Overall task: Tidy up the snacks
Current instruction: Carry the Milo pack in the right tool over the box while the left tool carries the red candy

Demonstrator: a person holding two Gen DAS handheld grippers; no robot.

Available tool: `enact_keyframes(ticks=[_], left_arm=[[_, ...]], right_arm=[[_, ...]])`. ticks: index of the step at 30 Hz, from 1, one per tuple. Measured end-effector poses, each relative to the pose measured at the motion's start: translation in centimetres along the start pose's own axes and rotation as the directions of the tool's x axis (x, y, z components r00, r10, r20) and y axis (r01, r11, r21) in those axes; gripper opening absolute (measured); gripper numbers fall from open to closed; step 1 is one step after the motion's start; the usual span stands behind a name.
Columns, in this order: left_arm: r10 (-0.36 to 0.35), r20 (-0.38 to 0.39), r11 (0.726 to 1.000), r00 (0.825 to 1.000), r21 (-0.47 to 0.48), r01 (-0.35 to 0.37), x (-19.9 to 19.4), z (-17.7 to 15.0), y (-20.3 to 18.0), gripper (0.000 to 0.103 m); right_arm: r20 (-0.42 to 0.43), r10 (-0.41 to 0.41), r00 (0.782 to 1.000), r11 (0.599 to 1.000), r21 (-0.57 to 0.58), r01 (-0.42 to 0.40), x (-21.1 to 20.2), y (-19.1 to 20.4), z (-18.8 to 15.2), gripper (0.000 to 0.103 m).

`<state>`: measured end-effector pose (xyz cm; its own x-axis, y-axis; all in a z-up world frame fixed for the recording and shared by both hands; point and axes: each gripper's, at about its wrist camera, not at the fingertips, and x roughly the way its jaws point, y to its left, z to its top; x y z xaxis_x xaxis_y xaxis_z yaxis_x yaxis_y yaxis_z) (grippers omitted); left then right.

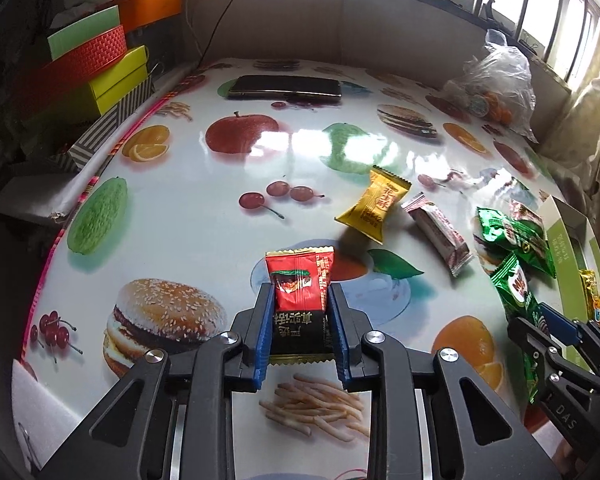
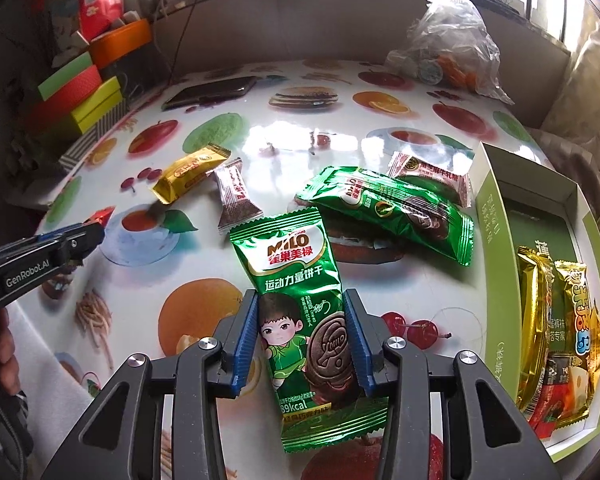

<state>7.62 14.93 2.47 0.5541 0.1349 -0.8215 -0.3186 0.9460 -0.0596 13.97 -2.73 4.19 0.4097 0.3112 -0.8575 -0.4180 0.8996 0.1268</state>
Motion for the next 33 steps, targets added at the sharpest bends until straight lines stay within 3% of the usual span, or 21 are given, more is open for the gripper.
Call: enact_keyframes(ticks=[17, 33], left_arm=[[-0.113, 0.074, 0.990, 0.991, 0.093, 0.106, -4.3, 0.2, -4.2, 0.027], [-0.211, 0.081, 0.964, 0.974, 0.179, 0.194, -5.7, 0.7, -8.8, 0.027]], right_arm=[[0.090, -0.010, 0.996, 0.999, 0.049, 0.006, -5.1, -1.1, -0.1, 0.040], [0.141, -0.095, 0.986, 0.987, 0.144, 0.074, -8.8, -5.1, -0.4, 0.040]])
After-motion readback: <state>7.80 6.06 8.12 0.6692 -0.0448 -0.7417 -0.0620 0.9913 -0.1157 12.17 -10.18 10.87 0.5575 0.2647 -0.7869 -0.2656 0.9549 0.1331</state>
